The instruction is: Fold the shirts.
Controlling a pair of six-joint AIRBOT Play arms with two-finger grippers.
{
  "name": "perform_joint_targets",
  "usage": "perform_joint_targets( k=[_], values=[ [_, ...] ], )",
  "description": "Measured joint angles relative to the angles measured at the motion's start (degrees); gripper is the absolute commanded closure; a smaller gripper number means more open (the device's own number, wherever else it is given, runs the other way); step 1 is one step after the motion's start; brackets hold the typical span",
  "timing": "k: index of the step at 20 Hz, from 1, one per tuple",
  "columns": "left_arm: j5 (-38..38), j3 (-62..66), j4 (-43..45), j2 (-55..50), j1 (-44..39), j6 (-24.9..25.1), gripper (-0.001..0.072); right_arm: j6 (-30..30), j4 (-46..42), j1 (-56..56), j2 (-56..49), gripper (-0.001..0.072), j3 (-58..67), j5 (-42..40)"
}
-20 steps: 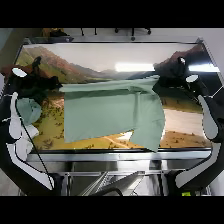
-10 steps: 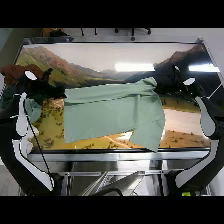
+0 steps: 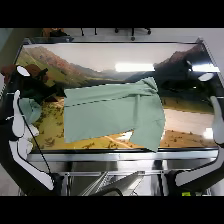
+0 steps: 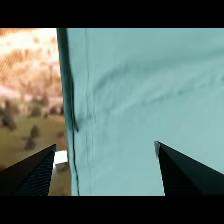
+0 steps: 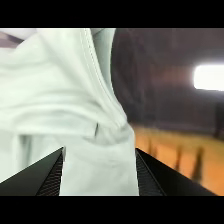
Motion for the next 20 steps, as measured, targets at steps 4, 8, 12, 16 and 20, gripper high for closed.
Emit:
perform_joint_targets(
  k=[4,8,12,16,20],
  values=[
    [1.03,-18.91,-0.02,10.38,0.68,-0.37,0.0004,0.92,-0.42,-6.86,5.92,0.0213,-5.75,8.41],
    [6.67,-38.66,-0.28,19.82,0.72,0.52,0.0004,1.46,-0.37,-12.17,10.67,0.0213,-13.14,11.85],
    [11.93,-49.96,-0.76,25.49,-0.02,1.44,0.0004,1.49,-0.13,-14.34,12.5,0.0213,-17.16,14.23],
    [14.21,-55.21,-1.57,27.93,-0.28,2.34,0.0287,1.49,0.04,-14.91,13.03,0.0213,-19.08,16.52],
    [18.58,-56.04,-7.15,28.37,-0.37,7.41,0.0695,3.69,-0.17,-15.17,13.18,0.0213,-22.08,17.46]
  ],
)
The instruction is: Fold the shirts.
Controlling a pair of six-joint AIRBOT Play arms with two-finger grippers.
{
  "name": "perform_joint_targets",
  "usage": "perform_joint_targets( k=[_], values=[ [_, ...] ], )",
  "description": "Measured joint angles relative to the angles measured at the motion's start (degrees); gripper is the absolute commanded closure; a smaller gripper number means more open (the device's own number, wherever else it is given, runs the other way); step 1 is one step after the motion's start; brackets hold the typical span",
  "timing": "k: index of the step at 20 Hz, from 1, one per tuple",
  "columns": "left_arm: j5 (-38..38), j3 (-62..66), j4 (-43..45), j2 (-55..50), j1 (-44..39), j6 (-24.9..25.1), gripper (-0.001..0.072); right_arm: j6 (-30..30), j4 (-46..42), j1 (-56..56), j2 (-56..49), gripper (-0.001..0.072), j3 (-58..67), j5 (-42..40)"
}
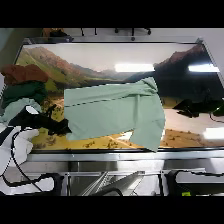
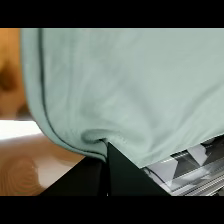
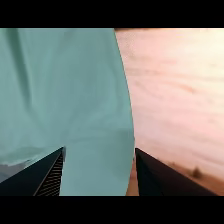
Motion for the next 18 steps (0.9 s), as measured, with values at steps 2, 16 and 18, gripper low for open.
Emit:
perform_joint_targets(
  k=[2,16,18],
  values=[
    [1.57,1.84,-0.63,0.04,0.52,1.73,0.0695,1.53,-0.52,-0.15,0.02,0.0213,-2.29,0.07],
    [1.38,10.73,1.05,-5.14,7.43,4.79,0.0695,4.28,5.92,14.86,4.66,0.0431,-27.34,-10.1],
    [1.2,10.84,0.9,-5.46,7.48,4.96,0.0695,3.91,6.51,17.75,4.74,0.0608,-27.89,-13.09]
  ],
)
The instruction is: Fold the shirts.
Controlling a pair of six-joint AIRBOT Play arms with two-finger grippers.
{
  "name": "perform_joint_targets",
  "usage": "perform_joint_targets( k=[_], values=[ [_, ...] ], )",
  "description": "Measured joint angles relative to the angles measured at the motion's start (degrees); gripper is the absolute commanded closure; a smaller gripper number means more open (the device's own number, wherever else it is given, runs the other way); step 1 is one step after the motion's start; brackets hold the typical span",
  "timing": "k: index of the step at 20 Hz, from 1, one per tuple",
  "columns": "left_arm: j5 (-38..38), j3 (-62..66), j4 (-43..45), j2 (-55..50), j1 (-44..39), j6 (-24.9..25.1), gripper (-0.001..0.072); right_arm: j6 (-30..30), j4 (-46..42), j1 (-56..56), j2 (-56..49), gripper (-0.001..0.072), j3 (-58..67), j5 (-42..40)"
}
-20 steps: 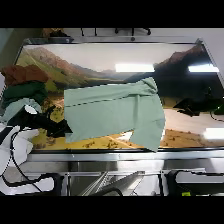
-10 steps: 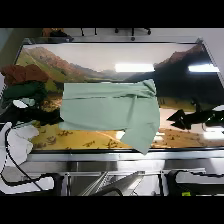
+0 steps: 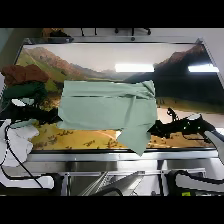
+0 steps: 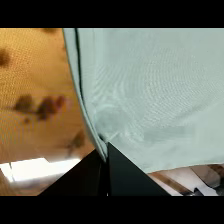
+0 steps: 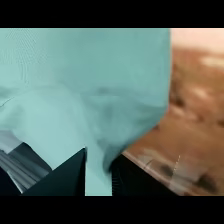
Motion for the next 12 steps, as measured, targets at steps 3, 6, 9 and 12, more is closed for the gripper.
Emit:
perform_joint_targets(
  k=[3,6,9,12],
  values=[
    [-0.96,0.07,0.13,-0.2,0.11,0.24,0.0695,-1.16,0.46,0.28,1.03,0.0685,0.5,-2.08],
    [-2.64,0.04,0.87,0.2,0.11,0.39,0.0696,-1.22,-0.74,-3.87,4.52,0.0686,0.98,1.55],
    [-4.15,-1.09,4.72,2.56,0.28,-1.18,0.0696,1.95,-5.92,-10.12,9.84,0.0687,1.07,6.91],
    [-4.74,-4.9,7.93,6.19,1.27,-2.47,0.0696,4.35,-10.23,-15.63,14.99,0.0686,0.81,11.34]
  ],
)
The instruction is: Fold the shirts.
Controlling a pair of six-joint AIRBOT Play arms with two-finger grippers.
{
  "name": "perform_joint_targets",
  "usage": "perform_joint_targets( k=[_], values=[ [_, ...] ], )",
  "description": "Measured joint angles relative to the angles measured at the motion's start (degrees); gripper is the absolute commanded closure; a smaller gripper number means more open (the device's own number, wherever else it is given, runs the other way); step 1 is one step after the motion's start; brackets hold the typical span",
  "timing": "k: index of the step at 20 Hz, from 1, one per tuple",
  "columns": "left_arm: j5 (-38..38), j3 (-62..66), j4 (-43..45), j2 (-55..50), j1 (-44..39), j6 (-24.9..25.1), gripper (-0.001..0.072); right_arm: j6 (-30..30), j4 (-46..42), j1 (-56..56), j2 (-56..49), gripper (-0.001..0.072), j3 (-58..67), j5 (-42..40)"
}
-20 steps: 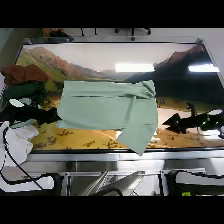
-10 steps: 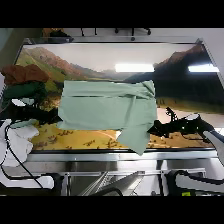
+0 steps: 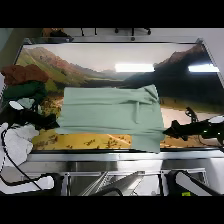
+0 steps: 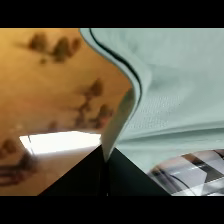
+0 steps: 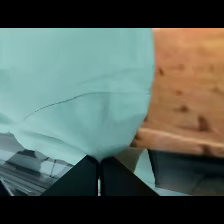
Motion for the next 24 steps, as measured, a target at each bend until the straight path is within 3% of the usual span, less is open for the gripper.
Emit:
perform_joint_targets(
  k=[4,10,15,23,24],
  values=[
    [-0.17,-4.17,1.36,2.64,0.37,-0.7,0.0696,-1.55,1.79,-2.6,3.5,0.0685,-0.11,1.51],
    [0.63,5.01,-2.01,3.3,-3.17,-1.36,0.0695,-13.66,22.71,-1.29,0.87,0.0685,3.48,-5.84],
    [4.24,20.04,-3.28,-2.99,-8.22,-2.23,0.0695,-20.5,31.52,7.65,-9.88,0.0684,12.81,-17.46],
    [7.78,36.54,-4.2,-21.14,-11.04,-2.8,0.069,-26.47,33.88,16.02,-30.36,0.0662,26.58,-26.75],
    [7.69,37.92,-4.42,-22.97,-11.1,-2.8,0.0475,-26.8,33.4,16.2,-31.36,0.053,27.12,-26.93]
  ],
)
